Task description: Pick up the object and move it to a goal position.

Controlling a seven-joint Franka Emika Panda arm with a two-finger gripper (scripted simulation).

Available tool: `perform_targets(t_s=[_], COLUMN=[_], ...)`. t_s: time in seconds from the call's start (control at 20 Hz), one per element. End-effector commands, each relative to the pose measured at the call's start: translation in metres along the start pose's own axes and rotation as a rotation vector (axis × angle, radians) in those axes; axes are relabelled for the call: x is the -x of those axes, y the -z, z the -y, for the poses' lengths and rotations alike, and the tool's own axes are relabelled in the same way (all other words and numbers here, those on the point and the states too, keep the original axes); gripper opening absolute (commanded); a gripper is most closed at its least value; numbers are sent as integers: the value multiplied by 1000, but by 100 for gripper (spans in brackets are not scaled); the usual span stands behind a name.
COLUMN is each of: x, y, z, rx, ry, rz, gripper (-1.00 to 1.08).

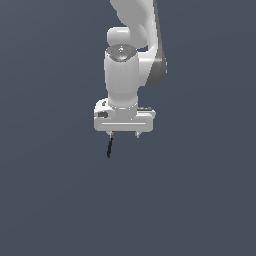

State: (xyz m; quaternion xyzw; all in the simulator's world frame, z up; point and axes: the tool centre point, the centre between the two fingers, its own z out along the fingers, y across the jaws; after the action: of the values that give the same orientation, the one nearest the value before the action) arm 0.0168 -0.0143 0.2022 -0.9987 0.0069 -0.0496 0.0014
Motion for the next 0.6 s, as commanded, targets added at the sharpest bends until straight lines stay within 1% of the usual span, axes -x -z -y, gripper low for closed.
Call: perform_targets(t_s=[0.0, 0.3, 0.55], x=[4, 27, 62], y=[-7, -43, -86], z=[-5, -26, -52], rx=[0, 1, 3], ry=[-3, -14, -29], rz=[5, 29, 60], gripper=[100, 100, 100])
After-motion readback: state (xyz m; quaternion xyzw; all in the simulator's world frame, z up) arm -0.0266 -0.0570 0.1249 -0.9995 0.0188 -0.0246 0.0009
